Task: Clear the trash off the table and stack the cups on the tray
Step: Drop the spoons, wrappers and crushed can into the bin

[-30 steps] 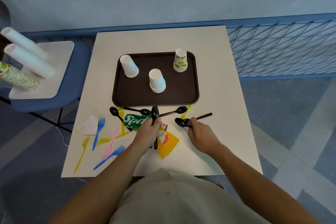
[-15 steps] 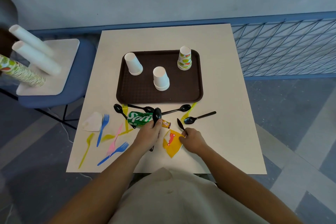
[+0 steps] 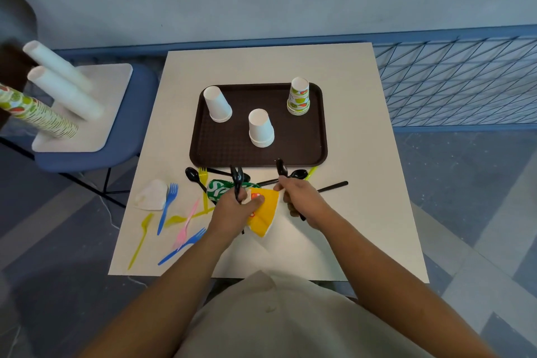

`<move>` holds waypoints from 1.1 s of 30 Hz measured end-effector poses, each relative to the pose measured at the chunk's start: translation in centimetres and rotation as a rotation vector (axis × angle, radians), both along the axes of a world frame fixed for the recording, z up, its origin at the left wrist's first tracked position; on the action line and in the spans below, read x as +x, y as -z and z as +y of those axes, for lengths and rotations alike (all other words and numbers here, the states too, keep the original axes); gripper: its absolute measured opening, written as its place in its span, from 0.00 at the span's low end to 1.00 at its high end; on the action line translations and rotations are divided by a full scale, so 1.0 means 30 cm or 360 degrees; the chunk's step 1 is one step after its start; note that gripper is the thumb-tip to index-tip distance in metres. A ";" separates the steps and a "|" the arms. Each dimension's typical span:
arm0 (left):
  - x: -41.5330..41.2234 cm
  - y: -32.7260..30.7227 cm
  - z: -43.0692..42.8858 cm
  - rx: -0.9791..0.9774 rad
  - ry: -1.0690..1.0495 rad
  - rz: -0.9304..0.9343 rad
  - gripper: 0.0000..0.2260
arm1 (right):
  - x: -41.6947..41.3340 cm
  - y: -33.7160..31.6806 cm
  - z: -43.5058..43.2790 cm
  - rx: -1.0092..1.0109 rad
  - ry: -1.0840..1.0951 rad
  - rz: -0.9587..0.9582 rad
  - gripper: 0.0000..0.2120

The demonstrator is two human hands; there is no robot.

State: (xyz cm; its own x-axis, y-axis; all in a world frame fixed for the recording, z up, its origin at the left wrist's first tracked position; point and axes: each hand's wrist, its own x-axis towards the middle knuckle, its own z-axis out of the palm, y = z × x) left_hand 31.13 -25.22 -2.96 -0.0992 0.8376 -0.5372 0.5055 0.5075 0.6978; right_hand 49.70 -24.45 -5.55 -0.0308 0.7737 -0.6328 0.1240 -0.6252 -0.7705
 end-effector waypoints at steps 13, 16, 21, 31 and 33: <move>-0.075 -0.037 -0.017 0.0140 -0.0037 -0.0003 0.21 | -0.144 0.187 -0.012 0.0275 -0.0523 -0.1094 0.09; -0.078 -0.037 -0.019 0.0151 -0.0012 -0.0002 0.21 | -0.127 0.208 -0.024 0.0283 -0.0507 -0.1171 0.10; -0.071 -0.026 -0.031 0.0132 -0.0011 -0.0019 0.21 | -0.058 0.230 -0.083 0.0319 -0.0647 -0.1293 0.11; -0.022 -0.013 -0.068 0.0068 -0.0083 0.0013 0.21 | -0.078 0.210 -0.047 0.0390 -0.0772 -0.1376 0.15; -0.016 -0.014 -0.073 0.0065 -0.0080 0.0036 0.20 | -0.089 0.208 -0.046 0.0406 -0.0874 -0.1450 0.14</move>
State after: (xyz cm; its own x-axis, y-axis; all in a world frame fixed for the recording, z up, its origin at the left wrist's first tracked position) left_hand 30.66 -27.40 -2.55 -0.1535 0.8525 -0.4997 0.4959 0.5038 0.7073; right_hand 47.04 -25.82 -11.78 -0.0134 0.9091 -0.4164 0.9264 -0.1454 -0.3473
